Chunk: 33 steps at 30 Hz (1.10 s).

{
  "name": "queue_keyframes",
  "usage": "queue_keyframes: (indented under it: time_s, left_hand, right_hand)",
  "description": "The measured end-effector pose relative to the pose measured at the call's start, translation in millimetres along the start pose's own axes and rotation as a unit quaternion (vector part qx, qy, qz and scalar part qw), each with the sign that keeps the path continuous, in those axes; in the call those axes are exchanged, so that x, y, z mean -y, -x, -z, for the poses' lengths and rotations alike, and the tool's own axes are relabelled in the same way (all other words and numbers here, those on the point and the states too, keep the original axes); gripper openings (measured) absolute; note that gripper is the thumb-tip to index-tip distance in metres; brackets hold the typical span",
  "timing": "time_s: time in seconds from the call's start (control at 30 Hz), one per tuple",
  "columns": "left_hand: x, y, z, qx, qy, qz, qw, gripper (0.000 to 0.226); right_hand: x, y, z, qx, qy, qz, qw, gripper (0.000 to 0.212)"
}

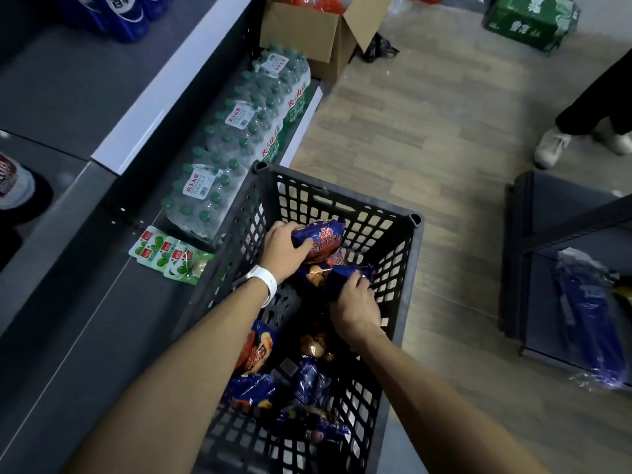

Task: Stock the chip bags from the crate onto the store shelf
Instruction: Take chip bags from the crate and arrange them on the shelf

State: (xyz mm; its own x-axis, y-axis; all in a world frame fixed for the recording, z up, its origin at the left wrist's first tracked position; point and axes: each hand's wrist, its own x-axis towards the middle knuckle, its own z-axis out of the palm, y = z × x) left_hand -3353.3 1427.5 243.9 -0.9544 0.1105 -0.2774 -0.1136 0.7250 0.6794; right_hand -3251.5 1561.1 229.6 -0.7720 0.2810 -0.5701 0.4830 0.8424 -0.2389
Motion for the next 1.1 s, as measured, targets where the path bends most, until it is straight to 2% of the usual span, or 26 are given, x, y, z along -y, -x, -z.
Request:
queue_keyframes:
  time_s: [0.07,0.2,0.3,0.4,0.47,0.6,0.77,0.87,1.0,1.07,1.1]
  left_hand:
    - [4,1,4,-0.011,0.008,0.012,1.000,0.030]
    - [13,4,11,-0.016,0.015,0.020,1.000,0.025]
    - [19,6,12,-0.008,0.008,0.017,1.000,0.025]
    - [25,4,12,0.005,0.020,0.036,0.999,0.028]
    - [27,2,12,0.005,0.035,0.052,0.998,0.026]
    - [21,4,16,-0.016,0.044,0.055,0.997,0.024]
    - [13,2,26,-0.010,0.059,0.048,0.997,0.026]
    - [9,3,35,0.019,0.115,0.069,0.991,0.026]
    - [-2,11,49,0.054,0.166,0.097,0.980,0.030]
    - [-4,18,54,0.083,0.190,0.116,0.971,0.024]
    - [-3,21,55,0.102,0.213,0.126,0.964,0.029]
  right_hand:
    - [2,-11,3,-0.025,0.016,0.043,0.999,0.077]
    - [1,-37,15,-0.025,0.102,0.106,0.989,0.086]
    - [-3,-47,18,-0.016,0.154,0.142,0.978,0.074]
    - [-4,-47,22,-0.012,0.166,0.183,0.969,0.044]
    - [-3,-44,28,-0.015,0.136,0.217,0.967,0.036]
    - [9,-39,46,-0.014,0.031,0.272,0.962,0.050]
    - [34,-36,72,-0.044,-0.021,0.334,0.941,0.037]
    - [44,-33,82,-0.032,-0.045,0.345,0.937,0.036]
    - [53,-25,89,-0.009,-0.150,0.327,0.933,0.031]
    - [57,-22,89,0.002,-0.176,0.319,0.931,0.030]
    - [59,-20,89,0.003,-0.185,0.313,0.931,0.030]
